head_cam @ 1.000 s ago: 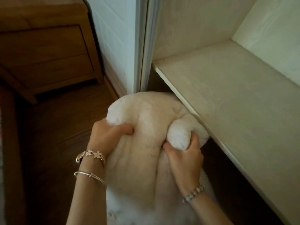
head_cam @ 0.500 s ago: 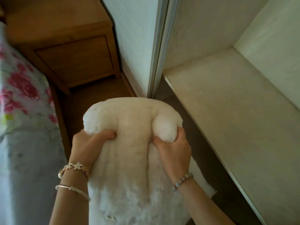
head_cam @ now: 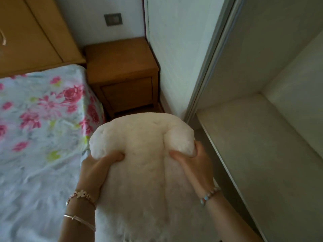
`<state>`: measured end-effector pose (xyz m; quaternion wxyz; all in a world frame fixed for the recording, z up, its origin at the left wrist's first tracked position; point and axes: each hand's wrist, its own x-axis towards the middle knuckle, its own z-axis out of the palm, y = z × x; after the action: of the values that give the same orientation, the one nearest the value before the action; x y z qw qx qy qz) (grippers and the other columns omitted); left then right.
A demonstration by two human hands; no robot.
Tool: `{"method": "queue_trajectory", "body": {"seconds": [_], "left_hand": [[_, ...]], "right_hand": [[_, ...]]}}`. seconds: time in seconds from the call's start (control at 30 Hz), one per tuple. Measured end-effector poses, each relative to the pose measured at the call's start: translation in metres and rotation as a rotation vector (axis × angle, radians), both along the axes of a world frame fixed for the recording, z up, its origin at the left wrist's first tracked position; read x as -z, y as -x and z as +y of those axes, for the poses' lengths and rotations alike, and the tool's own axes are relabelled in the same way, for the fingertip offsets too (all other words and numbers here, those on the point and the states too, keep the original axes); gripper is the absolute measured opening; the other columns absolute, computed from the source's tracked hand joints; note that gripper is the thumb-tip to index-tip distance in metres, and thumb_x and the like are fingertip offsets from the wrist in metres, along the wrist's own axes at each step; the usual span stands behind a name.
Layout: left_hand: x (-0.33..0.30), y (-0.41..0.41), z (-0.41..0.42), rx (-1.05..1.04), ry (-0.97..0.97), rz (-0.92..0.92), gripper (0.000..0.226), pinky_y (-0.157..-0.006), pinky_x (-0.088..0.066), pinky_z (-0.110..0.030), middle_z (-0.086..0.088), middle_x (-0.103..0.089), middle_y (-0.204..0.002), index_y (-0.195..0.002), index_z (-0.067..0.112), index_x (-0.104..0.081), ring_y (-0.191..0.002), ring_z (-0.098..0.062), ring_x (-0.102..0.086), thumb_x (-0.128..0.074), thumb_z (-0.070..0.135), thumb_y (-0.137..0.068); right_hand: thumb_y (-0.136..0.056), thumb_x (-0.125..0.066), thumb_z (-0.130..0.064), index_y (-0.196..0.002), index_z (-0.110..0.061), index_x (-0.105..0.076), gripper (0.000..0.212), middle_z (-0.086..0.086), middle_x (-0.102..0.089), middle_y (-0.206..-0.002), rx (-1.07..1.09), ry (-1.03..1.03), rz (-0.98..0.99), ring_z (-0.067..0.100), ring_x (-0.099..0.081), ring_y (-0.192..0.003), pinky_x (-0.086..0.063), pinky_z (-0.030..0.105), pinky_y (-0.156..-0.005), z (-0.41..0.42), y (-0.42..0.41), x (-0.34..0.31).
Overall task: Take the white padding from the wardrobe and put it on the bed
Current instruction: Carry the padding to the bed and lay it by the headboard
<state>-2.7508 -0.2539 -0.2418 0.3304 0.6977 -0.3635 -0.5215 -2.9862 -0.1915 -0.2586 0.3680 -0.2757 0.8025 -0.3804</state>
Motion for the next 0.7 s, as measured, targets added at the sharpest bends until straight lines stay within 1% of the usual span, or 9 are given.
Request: {"method": "queue_trajectory", "body": {"seconds": [0.1, 0.17, 0.3, 0.4, 0.47, 0.53, 0.57, 0.63, 0.7], "left_hand": [[-0.017, -0.012, 0.000, -0.051, 0.026, 0.030, 0.048, -0.062, -0.054, -0.032, -0.008, -0.077, -0.095, -0.108, 0.017, -0.072, -0.087, -0.027, -0.072, -0.087, 0.017, -0.063], [-0.025, -0.018, -0.003, -0.084, 0.036, 0.050, 0.046, -0.066, -0.056, -0.034, -0.009, -0.077, -0.096, -0.108, 0.016, -0.073, -0.087, -0.028, -0.072, -0.086, 0.014, -0.064], [-0.045, -0.035, -0.009, -0.166, 0.065, 0.080, 0.047, -0.066, -0.057, -0.035, -0.010, -0.077, -0.096, -0.109, 0.015, -0.072, -0.086, -0.028, -0.072, -0.086, 0.010, -0.064], [-0.062, -0.046, -0.013, -0.199, 0.106, 0.086, 0.036, -0.053, -0.056, -0.028, -0.002, -0.078, -0.085, -0.095, 0.022, -0.071, -0.072, -0.016, -0.073, -0.086, 0.010, -0.065], [-0.076, -0.053, -0.013, -0.215, 0.121, 0.103, 0.031, -0.051, -0.055, -0.028, 0.000, -0.077, -0.082, -0.088, 0.024, -0.070, -0.069, -0.015, -0.072, -0.085, 0.009, -0.065], [-0.091, -0.062, -0.010, -0.218, 0.123, 0.123, 0.032, -0.055, -0.057, -0.031, -0.001, -0.077, -0.083, -0.091, 0.024, -0.070, -0.072, -0.019, -0.072, -0.084, 0.008, -0.067], [-0.098, -0.066, -0.009, -0.221, 0.125, 0.142, 0.032, -0.053, -0.058, -0.032, -0.003, -0.078, -0.081, -0.093, 0.023, -0.071, -0.070, -0.021, -0.074, -0.084, 0.007, -0.067], [-0.112, -0.074, -0.004, -0.242, 0.139, 0.179, 0.034, -0.047, -0.057, -0.031, -0.002, -0.079, -0.079, -0.097, 0.020, -0.071, -0.066, -0.019, -0.075, -0.082, 0.005, -0.068], [-0.127, -0.081, 0.002, -0.270, 0.161, 0.214, 0.037, -0.047, -0.057, -0.032, -0.004, -0.080, -0.081, -0.101, 0.018, -0.071, -0.067, -0.020, -0.076, -0.081, 0.003, -0.069]], "right_hand": [[-0.061, -0.085, -0.047, -0.134, -0.031, -0.053, 0.082, -0.004, -0.064, -0.122, -0.056, -0.003, -0.081, 0.021, -0.063, -0.105, -0.054, 0.036, -0.083, -0.015, -0.001, -0.024], [-0.061, -0.085, -0.044, -0.135, -0.030, -0.052, 0.083, -0.005, -0.062, -0.122, -0.091, -0.012, -0.130, 0.022, -0.063, -0.105, -0.055, 0.040, -0.085, -0.027, -0.002, -0.034], [-0.063, -0.086, -0.035, -0.126, -0.027, -0.057, 0.071, -0.007, -0.066, -0.107, -0.162, -0.016, -0.267, 0.016, -0.066, -0.089, -0.052, 0.027, -0.059, -0.052, -0.007, -0.055], [-0.064, -0.088, -0.029, -0.124, -0.026, -0.055, 0.069, -0.005, -0.065, -0.103, -0.202, -0.027, -0.361, 0.016, -0.066, -0.084, -0.050, 0.022, -0.049, -0.069, -0.014, -0.069], [-0.064, -0.089, -0.028, -0.127, -0.027, -0.050, 0.074, -0.004, -0.062, -0.105, -0.237, -0.049, -0.401, 0.017, -0.065, -0.086, -0.049, 0.026, -0.053, -0.077, -0.019, -0.081], [-0.063, -0.090, -0.025, -0.129, -0.027, -0.047, 0.079, 0.001, -0.062, -0.110, -0.258, -0.078, -0.453, 0.023, -0.065, -0.090, -0.050, 0.032, -0.060, -0.083, -0.022, -0.093], [-0.062, -0.091, -0.023, -0.128, -0.028, -0.045, 0.081, 0.004, -0.062, -0.112, -0.264, -0.090, -0.481, 0.026, -0.065, -0.092, -0.051, 0.035, -0.063, -0.085, -0.023, -0.100], [-0.060, -0.092, -0.019, -0.125, -0.029, -0.044, 0.081, 0.004, -0.062, -0.111, -0.275, -0.085, -0.512, 0.027, -0.065, -0.092, -0.051, 0.037, -0.062, -0.087, -0.026, -0.113], [-0.059, -0.092, -0.015, -0.115, -0.032, -0.049, 0.073, 0.002, -0.063, -0.108, -0.275, -0.049, -0.515, 0.027, -0.065, -0.090, -0.050, 0.035, -0.059, -0.089, -0.031, -0.127]]}}
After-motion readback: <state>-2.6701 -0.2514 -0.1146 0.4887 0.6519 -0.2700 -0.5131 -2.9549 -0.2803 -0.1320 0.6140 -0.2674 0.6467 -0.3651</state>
